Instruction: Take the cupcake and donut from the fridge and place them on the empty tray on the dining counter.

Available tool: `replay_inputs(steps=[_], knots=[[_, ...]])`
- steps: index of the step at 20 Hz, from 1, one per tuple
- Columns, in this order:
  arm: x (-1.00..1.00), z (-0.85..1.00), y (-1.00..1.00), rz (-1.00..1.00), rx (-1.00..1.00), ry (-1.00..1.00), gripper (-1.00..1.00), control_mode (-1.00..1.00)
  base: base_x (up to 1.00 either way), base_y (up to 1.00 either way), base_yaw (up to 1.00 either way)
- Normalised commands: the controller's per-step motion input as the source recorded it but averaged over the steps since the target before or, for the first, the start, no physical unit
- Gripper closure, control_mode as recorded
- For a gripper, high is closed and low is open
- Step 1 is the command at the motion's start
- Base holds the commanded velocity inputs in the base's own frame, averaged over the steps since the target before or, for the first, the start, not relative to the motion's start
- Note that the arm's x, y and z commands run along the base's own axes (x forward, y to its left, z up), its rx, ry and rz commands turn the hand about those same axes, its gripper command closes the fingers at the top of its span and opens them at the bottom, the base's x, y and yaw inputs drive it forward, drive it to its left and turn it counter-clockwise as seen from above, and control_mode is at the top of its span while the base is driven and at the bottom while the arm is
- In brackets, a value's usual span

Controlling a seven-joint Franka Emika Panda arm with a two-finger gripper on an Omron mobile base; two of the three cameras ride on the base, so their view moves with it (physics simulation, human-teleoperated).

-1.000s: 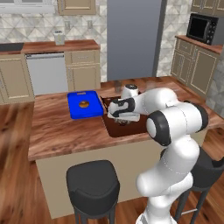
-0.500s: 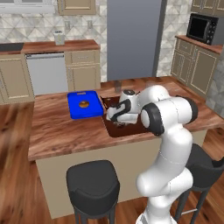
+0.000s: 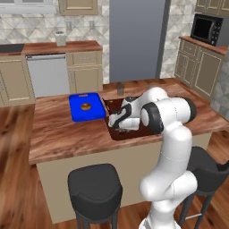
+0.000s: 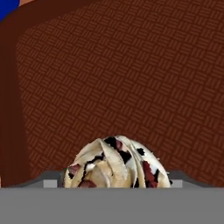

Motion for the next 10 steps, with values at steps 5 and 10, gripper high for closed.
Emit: replay_inputs(steps=[5,10], knots=[[0.17,-0.41,0.0,0.0,0.0,0.0,1.0,-1.0,0.0,0.0,0.0],[0.09,-0.17,0.01,0.0,0.0,0.0,-1.0,-1.0,0.0,0.0,0.0]])
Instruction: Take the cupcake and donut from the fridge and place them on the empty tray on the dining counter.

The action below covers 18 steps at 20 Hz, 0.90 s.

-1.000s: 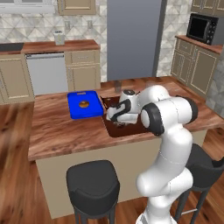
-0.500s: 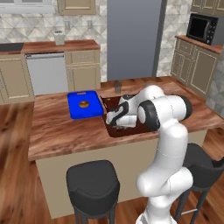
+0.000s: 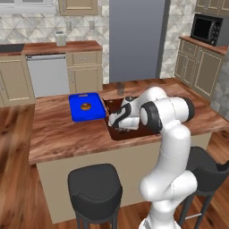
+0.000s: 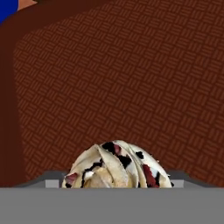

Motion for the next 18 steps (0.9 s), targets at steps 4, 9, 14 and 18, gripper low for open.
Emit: replay_inputs(steps=[4,9,14,18], knots=[[0.0,0.04,0.0,0.0,0.0,0.0,-1.0,-1.0,0.0,0.0,0.0],[0.0,0.03,0.0,0.0,0.0,0.0,-1.0,-1.0,0.0,0.0,0.0],[-0.16,0.31,-0.04,0.0,0.0,0.0,-1.0,-1.0,0.0,0.0,0.0],[-0.28,0.69,-0.07,0.0,0.0,0.01,-1.0,-1.0,0.0,0.0,0.0]])
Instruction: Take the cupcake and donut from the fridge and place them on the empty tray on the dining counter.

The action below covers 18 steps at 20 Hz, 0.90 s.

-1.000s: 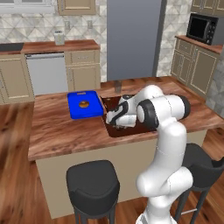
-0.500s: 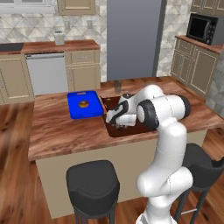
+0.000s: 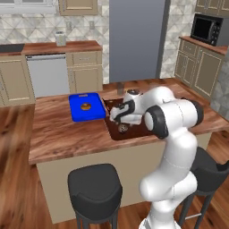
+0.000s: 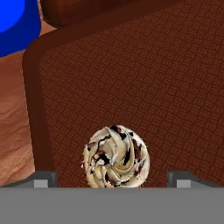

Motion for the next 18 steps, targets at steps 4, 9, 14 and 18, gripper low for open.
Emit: replay_inputs(steps=[4,9,14,18], knots=[[-0.46,0.83,-0.01,0.0,0.0,0.0,-1.0,-1.0,0.0,0.0,0.0],[-1.0,0.84,0.2,0.21,-0.09,-0.22,-1.0,-1.0,0.0,0.0,0.0],[-1.0,1.0,0.01,0.17,-0.05,-0.03,-1.0,-1.0,0.0,0.0,0.0],[-1.0,0.95,0.0,0.11,0.01,0.0,-1.0,-1.0,0.0,0.0,0.0]])
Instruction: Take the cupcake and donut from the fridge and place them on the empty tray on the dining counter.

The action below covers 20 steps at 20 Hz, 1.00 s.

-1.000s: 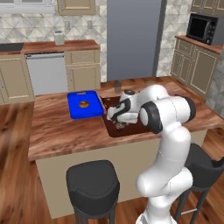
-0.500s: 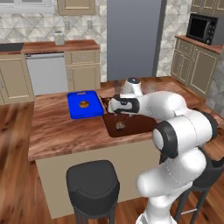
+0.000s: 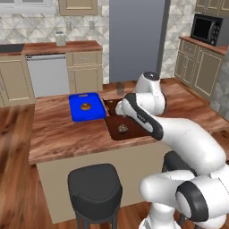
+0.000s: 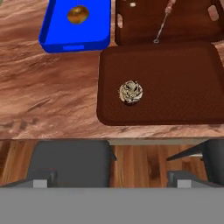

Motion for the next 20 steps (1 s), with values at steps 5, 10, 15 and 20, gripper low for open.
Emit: replay_inputs(steps=[5,10,15,20], knots=[[-1.0,0.75,0.0,0.03,0.0,-0.05,-1.0,-1.0,0.0,0.0,0.0],[-1.0,0.74,0.0,0.0,0.0,-0.01,-1.0,-1.0,0.0,0.0,0.0],[-1.0,0.47,-0.05,0.0,0.0,-0.02,-1.0,-1.0,0.0,0.0,0.0],[-0.78,0.49,-0.15,0.0,0.0,-0.11,-1.0,-1.0,0.0,0.0,0.0]])
